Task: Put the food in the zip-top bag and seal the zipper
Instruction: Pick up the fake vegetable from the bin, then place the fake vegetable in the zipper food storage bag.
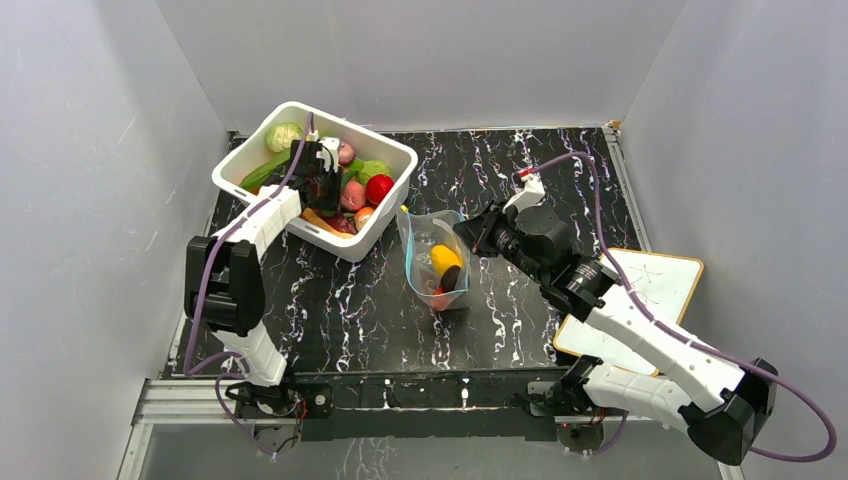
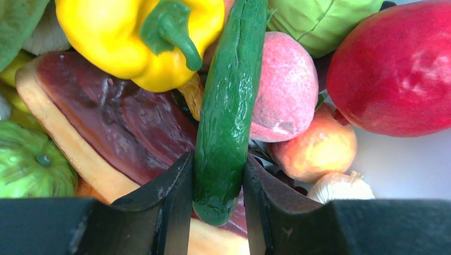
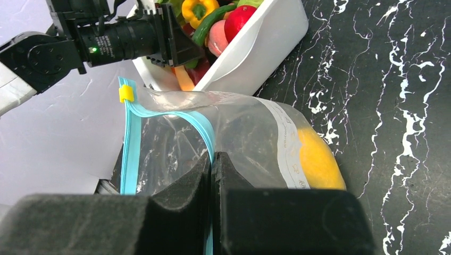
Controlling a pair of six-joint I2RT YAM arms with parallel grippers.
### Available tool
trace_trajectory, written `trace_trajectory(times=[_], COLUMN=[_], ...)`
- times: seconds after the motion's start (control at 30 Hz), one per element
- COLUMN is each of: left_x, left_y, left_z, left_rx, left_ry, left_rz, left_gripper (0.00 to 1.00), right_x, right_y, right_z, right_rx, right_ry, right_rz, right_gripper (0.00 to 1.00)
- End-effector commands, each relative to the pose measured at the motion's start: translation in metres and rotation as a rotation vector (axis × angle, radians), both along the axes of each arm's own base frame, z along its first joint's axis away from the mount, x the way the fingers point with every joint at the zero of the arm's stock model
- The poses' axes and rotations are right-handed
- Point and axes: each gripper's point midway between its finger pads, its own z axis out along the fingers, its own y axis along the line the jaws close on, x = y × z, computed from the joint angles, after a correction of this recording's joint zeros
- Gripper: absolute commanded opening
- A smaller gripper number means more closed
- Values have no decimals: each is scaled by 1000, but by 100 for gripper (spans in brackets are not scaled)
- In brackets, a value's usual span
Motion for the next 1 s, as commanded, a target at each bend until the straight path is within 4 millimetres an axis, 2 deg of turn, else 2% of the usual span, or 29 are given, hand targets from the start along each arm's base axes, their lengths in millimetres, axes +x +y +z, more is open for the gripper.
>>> trace_trajectory(times=[0.0, 0.23, 0.53, 0.63, 0.73, 0.83, 0.97], left_x=[-4, -28, -58, -69, -81, -92, -111], left_y=[-12, -29, -47, -53, -60, -67, -87], left_z=[55, 90, 127, 139, 150, 159, 168], left_rx=[-101, -234, -384, -435, -488, -545, -691], left_ry=[-88, -112, -128, -133, -138, -133, -99], left_rz=[9, -9, -38, -50, -75, -96, -144], left_gripper=[16, 15, 15, 15, 15, 15, 14], right_x=[10, 18, 38, 44, 49, 53, 56], right_y=[-1, 0, -24, -33, -39, -34, -11], right_z=[43, 48, 52, 46, 30, 25, 23], right_rx=[42, 56, 126, 107, 86, 100, 185], right_ry=[-78, -60, 43, 89, 110, 96, 82], right_rz=[-40, -76, -321, -399, -462, -448, -370], right_gripper=[0, 0, 0, 0, 0, 0, 0])
